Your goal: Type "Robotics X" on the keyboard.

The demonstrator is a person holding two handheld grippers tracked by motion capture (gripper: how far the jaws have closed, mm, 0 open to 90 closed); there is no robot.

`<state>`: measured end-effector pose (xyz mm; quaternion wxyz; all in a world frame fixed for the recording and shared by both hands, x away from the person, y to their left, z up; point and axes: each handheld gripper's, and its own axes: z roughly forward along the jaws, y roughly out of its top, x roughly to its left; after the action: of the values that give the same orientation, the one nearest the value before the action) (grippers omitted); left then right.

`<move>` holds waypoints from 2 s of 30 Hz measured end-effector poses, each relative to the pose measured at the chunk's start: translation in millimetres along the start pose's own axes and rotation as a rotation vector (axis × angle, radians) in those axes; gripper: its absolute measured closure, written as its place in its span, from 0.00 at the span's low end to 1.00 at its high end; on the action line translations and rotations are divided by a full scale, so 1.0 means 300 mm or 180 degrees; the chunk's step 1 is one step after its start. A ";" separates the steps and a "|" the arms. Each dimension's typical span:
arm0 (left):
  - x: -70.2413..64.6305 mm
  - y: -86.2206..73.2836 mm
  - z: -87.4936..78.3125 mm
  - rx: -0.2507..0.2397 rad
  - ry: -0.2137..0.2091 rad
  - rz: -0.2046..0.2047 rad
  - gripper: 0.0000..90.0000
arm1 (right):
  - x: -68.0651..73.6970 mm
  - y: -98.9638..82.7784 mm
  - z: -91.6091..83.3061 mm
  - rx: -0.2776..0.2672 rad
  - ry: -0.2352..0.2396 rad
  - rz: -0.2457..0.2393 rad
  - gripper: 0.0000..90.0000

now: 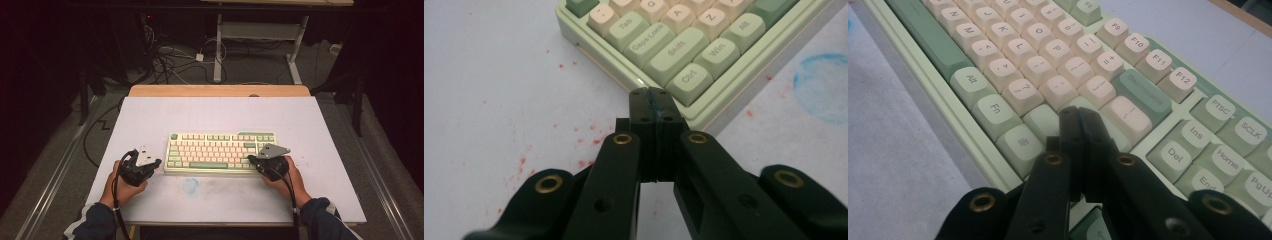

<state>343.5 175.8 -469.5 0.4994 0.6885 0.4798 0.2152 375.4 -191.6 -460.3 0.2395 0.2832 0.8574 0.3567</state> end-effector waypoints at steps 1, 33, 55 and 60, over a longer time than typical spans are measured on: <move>-0.005 0.006 0.007 0.0013 -0.0004 0.0018 0.97 | 0.001 0.000 0.000 0.0006 -0.0008 -0.0010 1.00; -0.225 0.136 0.322 0.0302 -0.0325 0.0290 0.96 | 0.007 -0.001 0.000 -0.0003 -0.0044 -0.0046 1.00; -0.244 0.141 0.334 0.0209 -0.0289 0.0441 0.94 | 0.010 -0.001 -0.001 0.0001 -0.0051 -0.0070 1.00; -0.241 0.157 0.301 0.0066 -0.0351 0.0411 0.85 | 0.010 -0.001 -0.002 0.0002 -0.0052 -0.0076 1.00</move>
<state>402.4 67.2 -451.0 0.5030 0.7340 0.4085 0.2036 372.8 -190.0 -460.8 0.2506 0.2759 0.8589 0.3513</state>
